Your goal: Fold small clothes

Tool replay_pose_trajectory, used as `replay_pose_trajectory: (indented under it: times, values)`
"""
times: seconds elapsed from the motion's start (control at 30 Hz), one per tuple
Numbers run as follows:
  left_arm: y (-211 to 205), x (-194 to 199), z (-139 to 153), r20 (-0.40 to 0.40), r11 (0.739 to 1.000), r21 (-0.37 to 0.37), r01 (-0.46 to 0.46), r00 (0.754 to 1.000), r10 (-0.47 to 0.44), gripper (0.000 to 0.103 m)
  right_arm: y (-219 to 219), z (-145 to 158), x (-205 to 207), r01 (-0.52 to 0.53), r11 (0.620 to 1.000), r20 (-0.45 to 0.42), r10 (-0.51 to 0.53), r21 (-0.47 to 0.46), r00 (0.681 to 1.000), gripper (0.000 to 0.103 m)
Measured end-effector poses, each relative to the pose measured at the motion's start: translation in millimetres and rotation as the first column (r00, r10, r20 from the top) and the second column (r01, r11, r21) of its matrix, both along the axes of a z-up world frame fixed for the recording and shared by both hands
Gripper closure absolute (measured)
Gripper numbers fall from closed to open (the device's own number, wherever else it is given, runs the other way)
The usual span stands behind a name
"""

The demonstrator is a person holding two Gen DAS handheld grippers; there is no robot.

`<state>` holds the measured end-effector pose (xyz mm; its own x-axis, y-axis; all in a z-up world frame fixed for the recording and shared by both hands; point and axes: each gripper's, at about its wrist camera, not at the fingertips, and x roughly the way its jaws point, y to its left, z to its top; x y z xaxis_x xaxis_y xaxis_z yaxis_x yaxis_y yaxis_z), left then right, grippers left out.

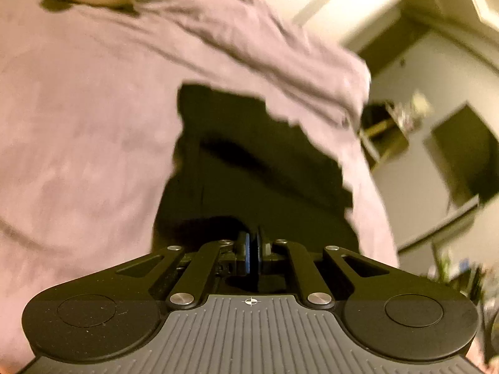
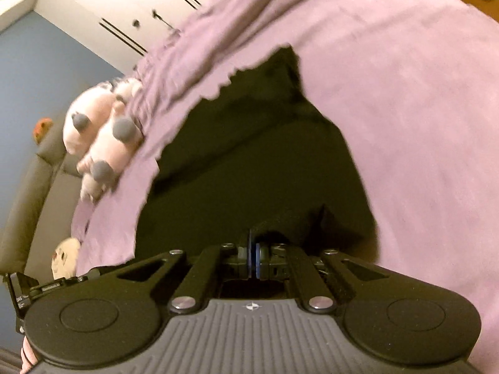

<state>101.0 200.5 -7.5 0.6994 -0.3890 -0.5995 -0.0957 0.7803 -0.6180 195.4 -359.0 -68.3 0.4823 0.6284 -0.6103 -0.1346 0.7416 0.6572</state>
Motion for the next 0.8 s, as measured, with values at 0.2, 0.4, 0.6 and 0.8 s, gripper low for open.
replay_pose_trajectory:
  times: [0.2, 0.4, 0.6, 0.8]
  values:
    - [12.4, 64.7, -15.4, -0.021, 0.988, 0.033, -0.154, 0.988, 0.155, 0.097, 27.8, -1.8, 68.3, 0.065, 0.996, 0.070, -0.061, -0.057, 0.996, 0.101]
    - [17.5, 105.5, -43.0, -0.059, 0.946, 0.162, -0.280, 0.955, 0.292, 0.091, 40.2, -22.3, 120.5, 0.136, 0.980, 0.088, -0.124, -0.146, 0.988, 0.094]
    - [20.4, 99.4, -48.5, 0.048, 0.956, 0.257, -0.142, 0.990, 0.134, 0.047, 11.0, -28.4, 122.6, 0.216, 0.968, 0.194, -0.188, -0.131, 0.963, 0.059]
    - [7.0, 109.6, -66.3, 0.016, 0.937, 0.350, -0.016, 1.000, 0.012, 0.041, 15.8, -45.0, 132.8, 0.101, 0.963, 0.180, -0.057, -0.250, 0.982, 0.044]
